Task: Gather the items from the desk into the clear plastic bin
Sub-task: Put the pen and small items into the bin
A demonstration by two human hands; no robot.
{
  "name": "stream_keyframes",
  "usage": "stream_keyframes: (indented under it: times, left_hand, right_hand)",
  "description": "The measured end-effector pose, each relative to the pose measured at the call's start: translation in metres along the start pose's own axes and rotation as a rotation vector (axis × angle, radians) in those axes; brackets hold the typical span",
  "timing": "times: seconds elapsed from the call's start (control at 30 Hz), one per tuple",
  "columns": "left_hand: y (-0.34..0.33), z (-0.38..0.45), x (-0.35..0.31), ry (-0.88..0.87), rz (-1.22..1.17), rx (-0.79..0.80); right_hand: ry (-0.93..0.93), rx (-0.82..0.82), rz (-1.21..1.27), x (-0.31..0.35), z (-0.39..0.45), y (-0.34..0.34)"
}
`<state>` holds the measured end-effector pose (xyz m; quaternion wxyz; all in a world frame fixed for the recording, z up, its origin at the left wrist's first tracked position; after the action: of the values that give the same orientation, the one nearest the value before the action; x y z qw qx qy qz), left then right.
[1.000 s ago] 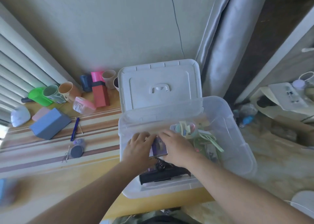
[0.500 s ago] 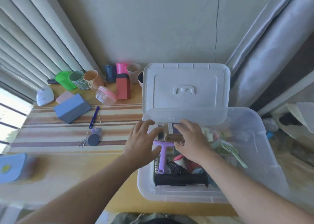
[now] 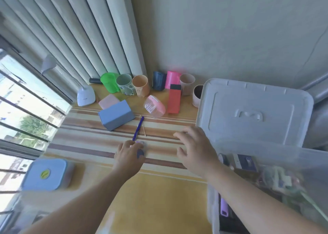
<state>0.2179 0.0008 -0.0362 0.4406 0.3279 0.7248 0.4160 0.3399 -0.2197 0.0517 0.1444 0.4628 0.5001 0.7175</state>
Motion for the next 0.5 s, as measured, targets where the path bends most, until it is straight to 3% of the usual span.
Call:
stream_keyframes:
  times: [0.27, 0.37, 0.5]
  left_hand:
    - [-0.031, 0.001, 0.128, 0.089, -0.083, 0.164]
    - [-0.035, 0.017, 0.138, 0.049, -0.125, 0.158]
    - [-0.04, 0.037, 0.136, -0.044, -0.125, 0.185]
  right_hand:
    - [-0.223, 0.602, -0.249, 0.059, 0.062, -0.169]
    - [-0.255, 0.701, -0.296, 0.065, 0.069, -0.216]
    - [-0.267, 0.703, -0.386, 0.065, 0.069, -0.255]
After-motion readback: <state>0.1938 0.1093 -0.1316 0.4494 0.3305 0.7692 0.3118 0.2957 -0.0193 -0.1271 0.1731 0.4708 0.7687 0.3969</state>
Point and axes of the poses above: each hand's wrist, its own z-axis towards the middle knuckle, its own y-axis out of the back of the hand, x = y × z, the point moved 7 cm from there along z, towards the middle knuckle, and after that the axes turned 12 degrees about -y, right-handed, at the moved point
